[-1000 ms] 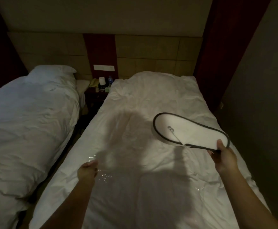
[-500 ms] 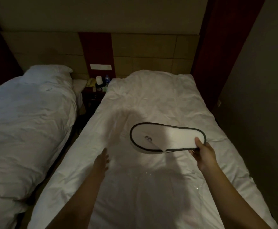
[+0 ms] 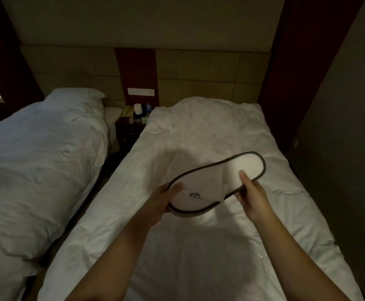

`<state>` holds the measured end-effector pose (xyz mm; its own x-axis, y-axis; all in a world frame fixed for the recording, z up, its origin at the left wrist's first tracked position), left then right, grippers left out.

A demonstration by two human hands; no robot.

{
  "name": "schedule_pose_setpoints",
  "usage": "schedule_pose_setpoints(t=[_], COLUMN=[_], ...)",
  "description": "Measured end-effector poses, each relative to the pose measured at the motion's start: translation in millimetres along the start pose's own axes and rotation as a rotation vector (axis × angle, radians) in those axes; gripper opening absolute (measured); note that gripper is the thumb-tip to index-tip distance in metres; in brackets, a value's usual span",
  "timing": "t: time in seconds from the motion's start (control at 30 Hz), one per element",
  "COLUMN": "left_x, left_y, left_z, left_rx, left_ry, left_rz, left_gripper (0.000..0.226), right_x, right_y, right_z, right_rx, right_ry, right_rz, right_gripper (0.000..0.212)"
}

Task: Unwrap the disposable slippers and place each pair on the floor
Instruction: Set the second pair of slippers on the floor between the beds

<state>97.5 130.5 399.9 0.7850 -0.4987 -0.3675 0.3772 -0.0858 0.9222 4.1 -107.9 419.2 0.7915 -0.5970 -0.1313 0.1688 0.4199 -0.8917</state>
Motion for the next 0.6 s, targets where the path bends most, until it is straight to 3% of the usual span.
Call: schedule_pose_setpoints(t=[0.17, 0.4, 0.6], left_x=[-5.2, -17.2, -31.5], left_y=[-3.0, -4.4, -1.6], left_z=[25.0, 35.9, 37.0], left_rx=[-0.124, -0.04, -0.121], left_ry=[0.022, -0.044, 0.09], left_rz=[0.041, 0.035, 0.052], left_gripper=[0.022, 0.04, 0.033], right_x=[-19.1, -19.8, -10.0], right_y=[15.7, 6.6, 7.0], right_z=[28.9, 33.3, 34.8], right_rx=[-0.16, -0.222, 0.031], right_ry=[-0.209, -0.276, -0.257], right_rz=[0.072, -0.132, 0.144], right_gripper=[0.044, 0.039, 0.037])
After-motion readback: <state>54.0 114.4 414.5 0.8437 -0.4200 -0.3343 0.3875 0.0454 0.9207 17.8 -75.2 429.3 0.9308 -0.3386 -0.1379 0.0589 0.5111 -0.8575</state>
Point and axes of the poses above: each hand's wrist, its own x-axis towards the middle knuckle, its own z-axis out of the palm, y = z × x, the point moved 1 cm from there along x, towards the middle knuckle, and after that the axes turned 8 degrees about -z, right-handed, at the moved point
